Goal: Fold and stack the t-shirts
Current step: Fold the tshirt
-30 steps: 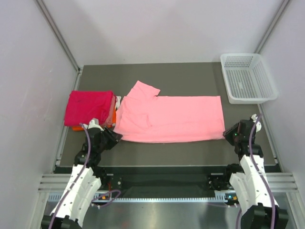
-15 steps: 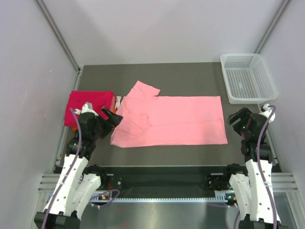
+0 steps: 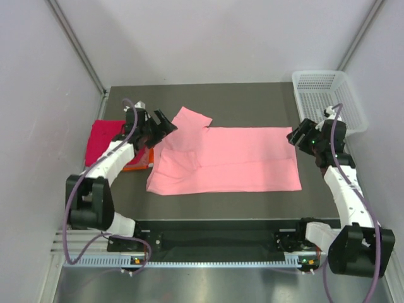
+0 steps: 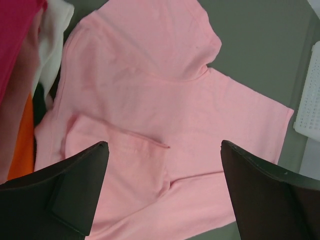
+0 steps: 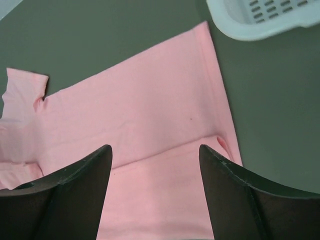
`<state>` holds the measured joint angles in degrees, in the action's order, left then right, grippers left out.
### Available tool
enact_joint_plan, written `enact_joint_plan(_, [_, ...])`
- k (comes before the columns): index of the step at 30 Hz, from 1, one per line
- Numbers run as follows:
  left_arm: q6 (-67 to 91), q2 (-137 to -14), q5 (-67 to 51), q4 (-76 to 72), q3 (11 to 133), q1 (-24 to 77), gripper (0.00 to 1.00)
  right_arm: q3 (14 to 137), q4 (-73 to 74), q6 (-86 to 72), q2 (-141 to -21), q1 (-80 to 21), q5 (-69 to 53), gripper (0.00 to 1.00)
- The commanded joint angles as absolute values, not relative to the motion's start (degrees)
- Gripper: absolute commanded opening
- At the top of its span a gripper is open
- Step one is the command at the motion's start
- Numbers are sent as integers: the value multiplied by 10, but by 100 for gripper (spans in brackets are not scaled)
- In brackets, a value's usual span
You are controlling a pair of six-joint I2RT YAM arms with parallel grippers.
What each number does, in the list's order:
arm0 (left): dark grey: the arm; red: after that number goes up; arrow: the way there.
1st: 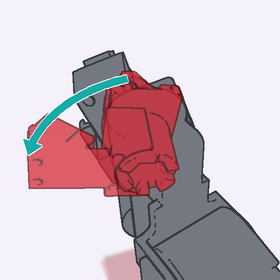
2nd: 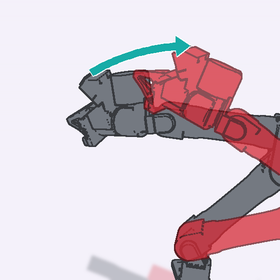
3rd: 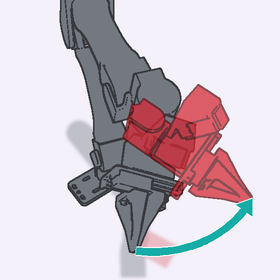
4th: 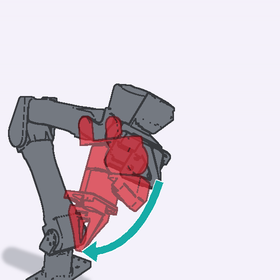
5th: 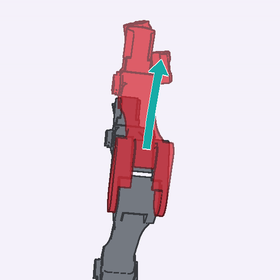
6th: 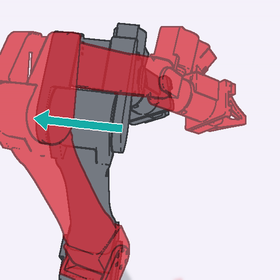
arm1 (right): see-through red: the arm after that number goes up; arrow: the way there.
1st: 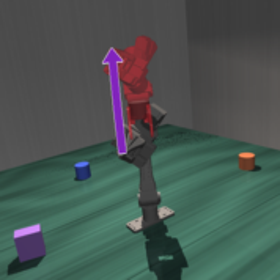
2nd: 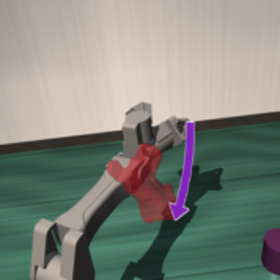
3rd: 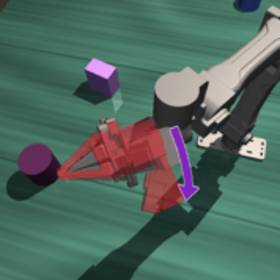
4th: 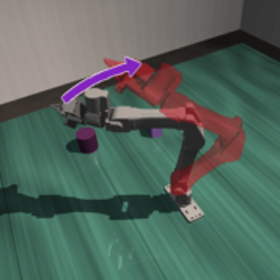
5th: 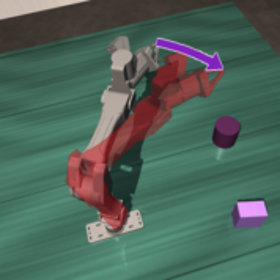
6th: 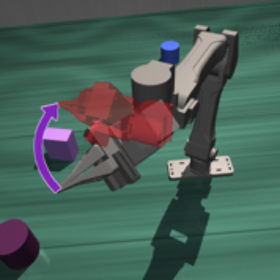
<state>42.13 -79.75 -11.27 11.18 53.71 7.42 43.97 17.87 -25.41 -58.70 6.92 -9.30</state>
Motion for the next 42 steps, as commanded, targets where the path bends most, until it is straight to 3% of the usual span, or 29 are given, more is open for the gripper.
enact_joint_plan(1, [396,-868,-140,33,598,74,97,490,122,-229,-613,29,-113,70])
enact_joint_plan(7, [363,-989,-179,9,678,75,97,552,154,-181,-683,-77,53,73])
enact_joint_plan(10, [332,-1053,-167,68,762,75,95,559,143,-173,-713,-79,66,70])
enact_joint_plan(13, [313,-1125,-150,115,849,75,85,564,139,-176,-736,-80,60,65])
enact_joint_plan(20, [287,-1225,-72,131,982,77,83,538,115,-182,-721,-80,51,64])
enact_joint_plan(28, [267,-1374,-50,265,1213,90,77,534,116,-185,-709,-80,62,62])
enact_joint_plan(34, [272,-1409,-76,258,1235,91,70,545,134,-192,-747,-66,69,61])
enact_joint_plan(37, [276,-1417,-89,253,1234,91,68,574,164,-198,-790,-55,69,52])
enact_joint_plan(39, [277,-1424,-96,251,1236,92,66,586,168,-197,-802,-54,74,52])
enact_joint_plan(42, [277,-1438,-111,252,1245,95,59,599,172,-199,-823,-54,76,52])
